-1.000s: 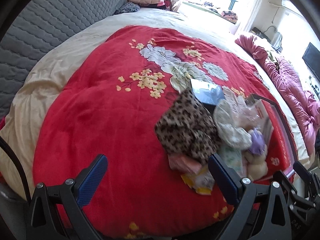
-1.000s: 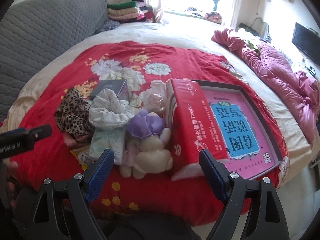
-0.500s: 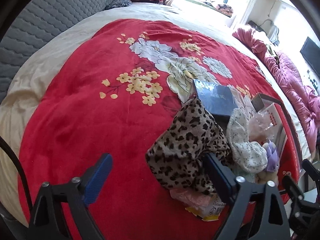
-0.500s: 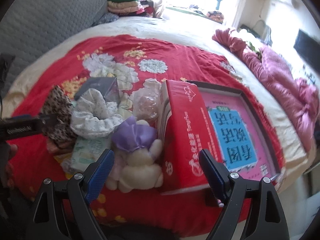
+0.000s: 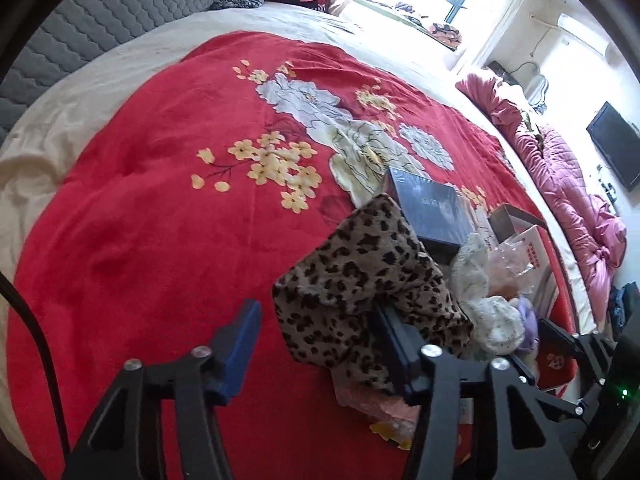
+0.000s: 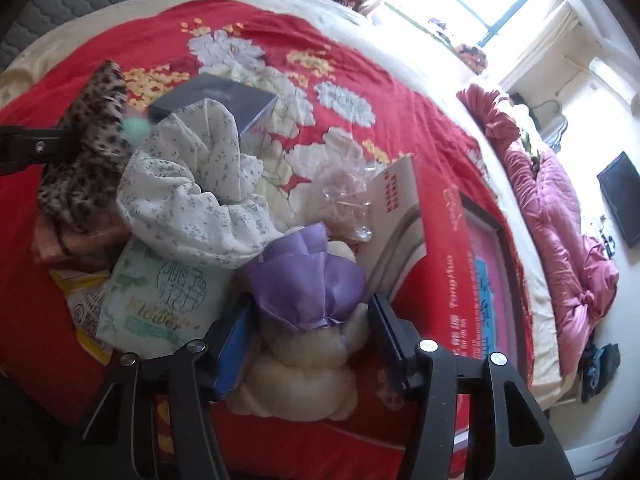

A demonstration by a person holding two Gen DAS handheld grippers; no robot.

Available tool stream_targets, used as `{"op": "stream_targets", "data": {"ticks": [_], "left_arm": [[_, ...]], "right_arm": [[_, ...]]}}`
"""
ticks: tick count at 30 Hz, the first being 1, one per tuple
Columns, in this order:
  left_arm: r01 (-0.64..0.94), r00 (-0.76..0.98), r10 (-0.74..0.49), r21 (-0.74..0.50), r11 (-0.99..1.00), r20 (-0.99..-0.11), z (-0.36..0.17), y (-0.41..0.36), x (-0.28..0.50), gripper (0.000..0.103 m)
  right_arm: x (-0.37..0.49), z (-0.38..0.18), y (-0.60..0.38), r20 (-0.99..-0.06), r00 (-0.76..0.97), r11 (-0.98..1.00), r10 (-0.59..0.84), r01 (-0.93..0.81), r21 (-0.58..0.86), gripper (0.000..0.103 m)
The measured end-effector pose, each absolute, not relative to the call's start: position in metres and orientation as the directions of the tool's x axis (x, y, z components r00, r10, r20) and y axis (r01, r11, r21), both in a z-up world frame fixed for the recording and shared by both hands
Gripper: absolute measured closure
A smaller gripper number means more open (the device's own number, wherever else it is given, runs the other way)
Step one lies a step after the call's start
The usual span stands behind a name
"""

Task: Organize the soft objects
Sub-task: 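Grasp the leopard-print cloth with the left gripper while the right gripper grasps the plush bunny, then carry the leopard cloth and bunny with both grippers over the pink tray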

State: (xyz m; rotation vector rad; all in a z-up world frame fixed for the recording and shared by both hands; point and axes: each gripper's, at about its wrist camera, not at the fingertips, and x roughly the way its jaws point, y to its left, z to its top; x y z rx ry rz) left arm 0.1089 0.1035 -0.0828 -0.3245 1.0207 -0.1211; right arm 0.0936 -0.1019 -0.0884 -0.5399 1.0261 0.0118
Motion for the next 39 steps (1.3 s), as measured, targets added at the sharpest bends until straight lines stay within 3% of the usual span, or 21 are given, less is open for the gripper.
{"op": "stream_targets", "data": {"ticks": [3, 7, 10, 26, 39], "left_arm": [[-0.033, 0.519, -0.29, -0.358, 0.933, -0.804, -0.084, 0.103, 0.111, 0.062], [-0.004, 0.523, -0.323, -0.382, 0.924, -0.789, -0.084, 0.101, 0.11, 0.089], [-0.003, 0.522, -0.354, -0.416, 0.909, -0.776, -0.086, 0.104, 0.108, 0.096], [0.036, 0.628, -0.303, -0.363, 0.931, -0.717, -0.034, 0.099, 0.072, 0.098], [0.104, 0.63, -0.271, -0.266, 0.958, -0.728, 0.01, 0.048, 0.046, 0.098]], "right_arm": [[0.097, -0.087, -0.107, -0.819, 0.535, 0.896, -0.206, -0.234, -0.378, 0.055], [0.094, -0.081, -0.109, -0.819, 0.548, 0.911, -0.171, -0.229, -0.344, 0.059], [0.091, -0.077, -0.114, -0.82, 0.553, 0.928, -0.145, -0.211, -0.306, 0.06], [0.073, -0.043, -0.148, -0.816, 0.576, 0.993, 0.042, -0.117, -0.031, 0.062], [0.049, 0.004, -0.168, -0.768, 0.621, 0.988, 0.155, -0.093, 0.124, 0.062]]}}
